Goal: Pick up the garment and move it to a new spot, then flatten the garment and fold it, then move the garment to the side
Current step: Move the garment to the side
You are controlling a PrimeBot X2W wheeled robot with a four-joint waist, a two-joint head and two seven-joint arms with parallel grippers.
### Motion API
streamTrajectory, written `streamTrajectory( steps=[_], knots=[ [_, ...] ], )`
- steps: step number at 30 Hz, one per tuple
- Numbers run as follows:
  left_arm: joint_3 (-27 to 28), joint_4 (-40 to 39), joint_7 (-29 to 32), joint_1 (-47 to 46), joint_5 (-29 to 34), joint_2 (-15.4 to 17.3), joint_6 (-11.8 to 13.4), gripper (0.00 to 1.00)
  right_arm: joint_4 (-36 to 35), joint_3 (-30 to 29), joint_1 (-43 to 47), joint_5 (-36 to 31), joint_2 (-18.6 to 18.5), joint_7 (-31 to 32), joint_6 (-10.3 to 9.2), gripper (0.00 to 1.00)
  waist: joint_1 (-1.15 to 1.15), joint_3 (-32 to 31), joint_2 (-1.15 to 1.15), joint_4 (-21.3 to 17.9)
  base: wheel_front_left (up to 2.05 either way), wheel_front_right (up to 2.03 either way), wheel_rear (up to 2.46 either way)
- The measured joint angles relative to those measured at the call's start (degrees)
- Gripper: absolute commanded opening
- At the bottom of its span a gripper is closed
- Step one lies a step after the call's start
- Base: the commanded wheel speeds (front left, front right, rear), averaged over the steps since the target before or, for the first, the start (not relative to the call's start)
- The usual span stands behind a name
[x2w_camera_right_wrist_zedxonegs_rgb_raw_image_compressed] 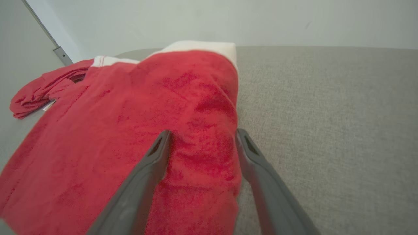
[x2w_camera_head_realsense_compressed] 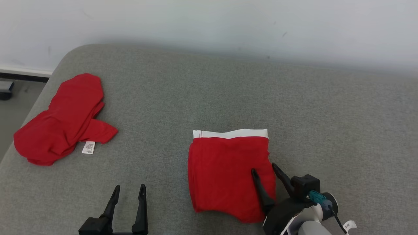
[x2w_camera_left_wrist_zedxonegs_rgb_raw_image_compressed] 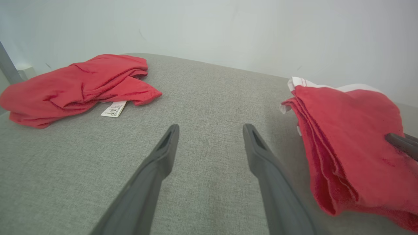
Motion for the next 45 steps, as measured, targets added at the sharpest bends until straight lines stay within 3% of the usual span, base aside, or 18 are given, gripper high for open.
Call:
streamTrajectory(
  steps=[10,11,12,18,27,36,45],
  knots=[
    [-1.24,-0.82,0.00,-1.20,-0.49,-0.01,0.57,1.00,11.17,2.82,-5.02,5.71,-0.11,-0.31,0.00,1.00,-0.01,3.75,0.00,2.82,0.00,0.00,0.00],
    [-1.48,-0.85,0.00,-1.60,-0.49,-0.01,0.57,1.00,11.62,3.28,-5.65,5.84,-0.12,-0.34,0.00,0.42,-0.01,3.95,0.00,2.85,0.00,0.00,0.00],
    [-1.71,-0.96,0.00,-1.97,-0.51,0.00,0.58,1.00,12.32,3.83,-6.23,6.38,-0.14,-0.33,-0.01,0.00,-0.01,4.10,0.00,2.87,0.00,0.00,0.00],
    [-2.72,-1.27,0.00,-3.09,-0.56,0.00,0.68,1.00,14.67,3.22,-8.17,6.78,-0.07,-0.29,0.00,0.00,-0.01,4.19,0.00,2.42,0.00,0.00,0.00],
    [-4.89,-2.18,0.00,-4.07,0.47,-0.01,-0.53,1.00,9.83,-0.81,-6.59,4.95,-0.08,0.01,0.00,0.00,-0.01,3.43,0.00,-2.35,0.00,0.00,0.00],
    [-10.02,-2.30,0.00,-5.77,0.52,-0.07,-1.33,1.00,8.44,0.13,-5.16,5.48,-0.09,0.01,0.00,0.00,-0.01,2.37,0.00,-13.28,0.00,0.00,0.00],
    [-10.79,-2.08,0.00,-8.23,1.36,-0.10,-1.59,1.00,6.56,2.69,-4.78,6.77,-0.13,0.01,0.00,0.00,-0.01,2.51,0.00,-26.71,0.00,0.00,0.00]
  ],
)
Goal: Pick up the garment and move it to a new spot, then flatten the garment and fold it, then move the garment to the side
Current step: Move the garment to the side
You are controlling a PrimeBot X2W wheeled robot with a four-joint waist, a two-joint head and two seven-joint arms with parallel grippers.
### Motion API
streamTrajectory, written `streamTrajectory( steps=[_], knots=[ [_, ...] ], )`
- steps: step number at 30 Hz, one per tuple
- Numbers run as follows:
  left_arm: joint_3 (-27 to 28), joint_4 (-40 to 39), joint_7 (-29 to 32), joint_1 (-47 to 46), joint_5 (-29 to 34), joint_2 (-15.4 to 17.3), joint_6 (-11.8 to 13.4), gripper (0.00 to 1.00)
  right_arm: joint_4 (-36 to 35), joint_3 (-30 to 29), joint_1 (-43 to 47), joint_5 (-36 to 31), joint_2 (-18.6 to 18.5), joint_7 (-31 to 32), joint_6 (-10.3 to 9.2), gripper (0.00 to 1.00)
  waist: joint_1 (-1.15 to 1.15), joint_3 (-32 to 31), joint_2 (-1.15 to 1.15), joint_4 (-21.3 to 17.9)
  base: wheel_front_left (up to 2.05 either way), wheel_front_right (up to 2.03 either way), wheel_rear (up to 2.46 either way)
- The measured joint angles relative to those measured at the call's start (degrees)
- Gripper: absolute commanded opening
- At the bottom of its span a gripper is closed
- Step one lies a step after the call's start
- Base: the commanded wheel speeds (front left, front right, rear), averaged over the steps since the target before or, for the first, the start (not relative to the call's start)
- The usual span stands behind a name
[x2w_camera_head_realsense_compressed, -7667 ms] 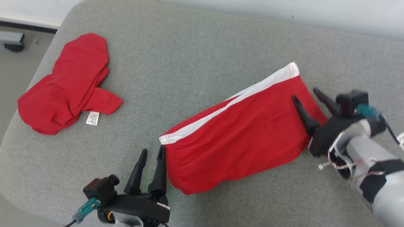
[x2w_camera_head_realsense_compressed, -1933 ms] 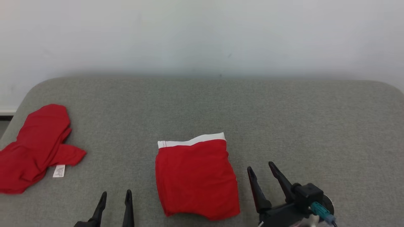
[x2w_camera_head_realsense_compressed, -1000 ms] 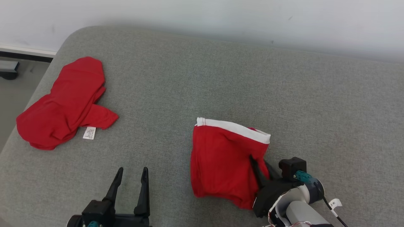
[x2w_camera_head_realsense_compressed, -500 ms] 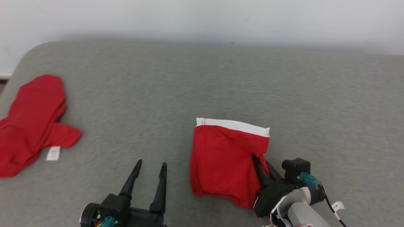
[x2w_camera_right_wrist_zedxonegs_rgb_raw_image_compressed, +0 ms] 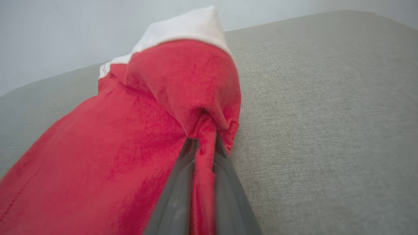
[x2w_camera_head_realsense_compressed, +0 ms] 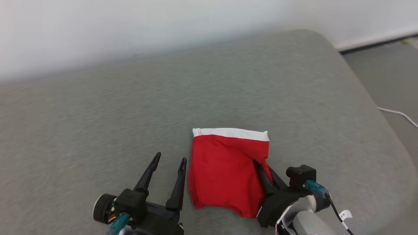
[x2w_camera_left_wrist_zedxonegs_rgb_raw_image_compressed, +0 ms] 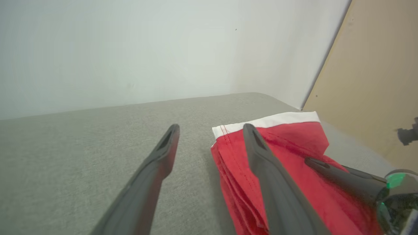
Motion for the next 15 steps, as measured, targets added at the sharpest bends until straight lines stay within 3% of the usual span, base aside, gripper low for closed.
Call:
streamTrajectory(
  steps=[7,15],
  knots=[
    [-2.21,0.02,0.00,-2.35,-0.09,-0.11,-0.37,1.00,-1.27,0.98,-0.33,1.12,-0.01,0.00,0.00,0.00,0.00,1.76,0.00,-7.55,0.00,0.00,0.00],
    [-1.59,0.30,0.00,-3.10,2.94,-0.05,-0.57,1.00,-1.52,-0.65,-5.11,0.01,0.00,-0.01,0.00,0.00,0.00,5.94,0.00,-9.32,0.00,0.00,0.00]
  ],
)
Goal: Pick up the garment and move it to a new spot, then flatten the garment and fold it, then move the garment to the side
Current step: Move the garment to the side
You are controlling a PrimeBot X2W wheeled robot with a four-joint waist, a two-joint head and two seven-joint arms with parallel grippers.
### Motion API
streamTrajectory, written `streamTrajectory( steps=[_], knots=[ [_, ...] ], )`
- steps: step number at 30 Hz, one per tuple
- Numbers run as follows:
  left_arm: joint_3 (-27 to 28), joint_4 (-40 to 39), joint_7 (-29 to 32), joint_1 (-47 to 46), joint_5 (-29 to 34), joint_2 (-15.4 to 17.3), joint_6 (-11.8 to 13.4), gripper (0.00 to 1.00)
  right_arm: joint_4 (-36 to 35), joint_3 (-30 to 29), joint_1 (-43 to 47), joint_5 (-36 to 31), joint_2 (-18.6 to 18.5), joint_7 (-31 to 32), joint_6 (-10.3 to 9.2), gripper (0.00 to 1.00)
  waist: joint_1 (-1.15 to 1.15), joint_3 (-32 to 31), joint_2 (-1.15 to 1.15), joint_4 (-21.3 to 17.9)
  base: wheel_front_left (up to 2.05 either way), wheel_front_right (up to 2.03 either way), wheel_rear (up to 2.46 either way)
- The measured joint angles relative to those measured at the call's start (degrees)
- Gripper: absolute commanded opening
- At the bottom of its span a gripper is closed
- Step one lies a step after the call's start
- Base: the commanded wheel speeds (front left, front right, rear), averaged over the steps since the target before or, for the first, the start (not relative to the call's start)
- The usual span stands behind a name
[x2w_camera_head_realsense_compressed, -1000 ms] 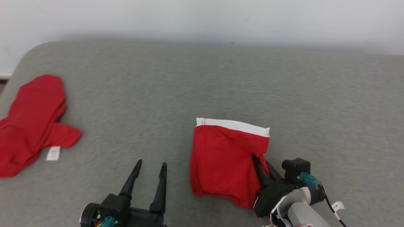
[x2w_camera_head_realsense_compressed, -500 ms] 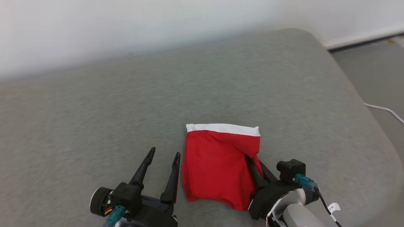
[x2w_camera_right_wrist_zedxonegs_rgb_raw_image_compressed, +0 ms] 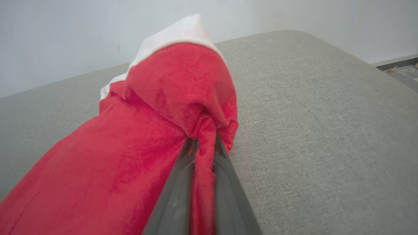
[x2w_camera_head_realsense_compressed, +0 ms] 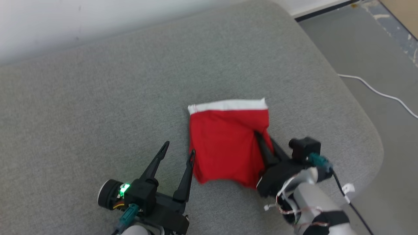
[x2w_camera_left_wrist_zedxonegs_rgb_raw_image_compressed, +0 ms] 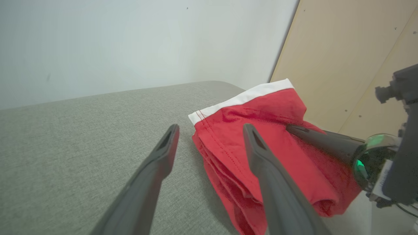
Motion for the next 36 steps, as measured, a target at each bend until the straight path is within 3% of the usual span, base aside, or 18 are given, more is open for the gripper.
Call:
streamTrajectory(
  steps=[7,20,26,29,30,31,32,36],
  knots=[
    [-0.29,-0.51,0.00,-3.40,2.64,0.01,-0.42,1.00,6.35,-4.77,-9.60,-5.30,-1.64,0.02,0.00,0.00,0.01,4.55,0.00,2.79,0.00,0.00,0.00],
    [2.72,-3.34,-0.02,-5.57,4.42,0.36,-0.70,1.00,20.72,-15.61,-23.70,-16.91,-15.84,0.01,0.00,0.00,0.01,13.50,0.01,12.51,0.00,0.00,0.00],
    [2.98,-4.57,-0.09,-5.93,4.99,-0.13,-0.85,1.00,22.21,-23.65,-24.25,-22.81,-21.86,0.01,0.00,0.00,0.00,15.79,0.00,15.50,0.00,0.00,0.00],
    [3.47,-4.74,-0.25,-6.00,5.08,-0.37,-0.86,1.00,21.95,-26.07,-24.26,-26.58,-23.12,0.01,0.00,0.00,0.00,16.35,0.00,16.30,0.00,0.00,0.00],
    [3.81,-4.75,-0.25,-5.99,5.10,-0.38,-0.86,1.00,21.51,-27.04,-24.31,-27.80,-23.16,0.01,0.00,0.34,0.00,16.44,0.00,16.41,0.00,0.00,0.00],
    [4.08,-4.74,-0.25,-5.99,5.15,-0.40,-0.86,1.00,21.30,-28.42,-24.43,-28.48,-23.12,0.01,0.00,0.88,0.00,16.43,0.00,16.43,0.00,0.00,0.00],
    [4.25,-4.68,-0.25,-5.99,5.17,-0.42,-0.87,1.00,21.52,-29.53,-24.52,-29.30,-23.12,0.01,0.00,1.00,0.00,16.33,0.00,16.42,0.00,0.00,0.00],
    [4.79,-4.15,-0.24,-5.78,5.17,-0.26,-0.86,1.00,18.94,-35.86,-24.37,-32.22,-23.45,0.02,0.00,1.00,0.00,15.34,0.00,16.41,0.00,0.00,0.00]
  ],
)
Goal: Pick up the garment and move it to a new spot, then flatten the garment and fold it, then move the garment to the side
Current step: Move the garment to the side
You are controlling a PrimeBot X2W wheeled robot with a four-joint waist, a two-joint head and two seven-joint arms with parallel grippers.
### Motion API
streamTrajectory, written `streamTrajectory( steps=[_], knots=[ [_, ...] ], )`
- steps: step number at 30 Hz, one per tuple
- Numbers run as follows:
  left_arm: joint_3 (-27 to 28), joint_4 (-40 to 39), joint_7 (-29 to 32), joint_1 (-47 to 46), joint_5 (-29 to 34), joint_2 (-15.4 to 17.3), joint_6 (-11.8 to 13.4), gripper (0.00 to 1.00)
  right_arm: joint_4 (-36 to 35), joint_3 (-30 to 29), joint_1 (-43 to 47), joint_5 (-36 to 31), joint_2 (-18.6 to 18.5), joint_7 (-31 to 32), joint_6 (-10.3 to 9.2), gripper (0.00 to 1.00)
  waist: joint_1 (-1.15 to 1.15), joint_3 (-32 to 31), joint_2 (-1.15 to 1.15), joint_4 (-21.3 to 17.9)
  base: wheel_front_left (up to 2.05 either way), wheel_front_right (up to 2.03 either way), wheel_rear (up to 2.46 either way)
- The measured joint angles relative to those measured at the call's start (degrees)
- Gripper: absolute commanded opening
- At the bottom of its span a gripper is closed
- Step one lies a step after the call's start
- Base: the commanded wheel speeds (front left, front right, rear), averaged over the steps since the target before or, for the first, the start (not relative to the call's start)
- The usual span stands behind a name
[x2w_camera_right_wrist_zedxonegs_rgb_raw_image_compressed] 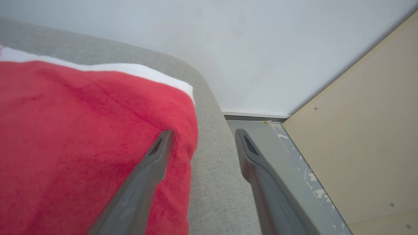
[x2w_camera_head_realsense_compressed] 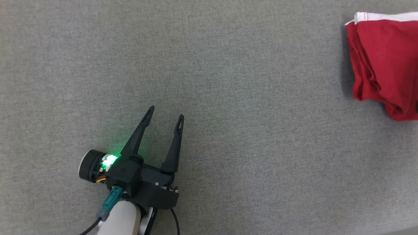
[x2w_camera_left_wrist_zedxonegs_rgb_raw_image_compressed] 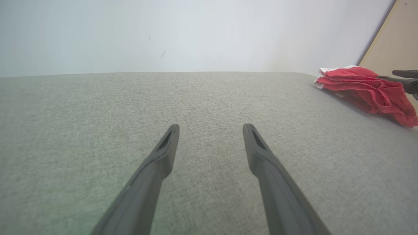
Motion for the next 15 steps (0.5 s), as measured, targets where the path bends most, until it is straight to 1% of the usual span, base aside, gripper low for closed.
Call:
streamTrajectory(
  steps=[1,2,6,8,10,15],
  knots=[
    [0.04,0.03,0.01,0.11,-0.03,0.08,0.01,1.00,-2.35,-1.05,0.36,-1.07,-0.12,-0.02,0.00,1.00,0.00,-0.34,0.00,0.06,0.00,0.00,0.00],
    [0.45,0.05,0.02,0.52,-0.29,0.14,0.02,1.00,-6.87,-3.60,1.13,-2.25,0.83,-0.02,0.00,1.00,0.00,-1.12,0.00,0.23,0.00,0.00,0.00],
    [1.21,0.27,0.10,2.27,-1.16,0.25,0.49,1.00,-14.22,-3.23,3.86,-2.65,5.87,-0.02,0.00,1.00,0.00,-3.07,0.00,0.57,0.00,0.00,0.00],
    [1.32,0.31,0.18,2.75,-1.52,0.35,0.73,1.00,-15.40,-1.70,5.60,-2.20,8.01,-0.02,0.00,1.00,0.00,-4.12,0.00,0.80,0.00,0.00,0.00],
    [1.44,0.25,0.21,3.14,-2.08,0.33,1.11,1.00,-14.49,-0.19,7.21,-1.51,9.47,-0.02,0.00,1.00,0.00,-5.16,0.00,1.10,0.00,0.00,0.00],
    [1.18,0.16,0.23,3.82,-3.36,0.34,1.78,1.00,-13.29,2.13,11.27,0.80,11.89,-0.01,0.00,1.00,0.00,-7.50,0.00,2.35,0.00,0.00,0.00]
  ],
)
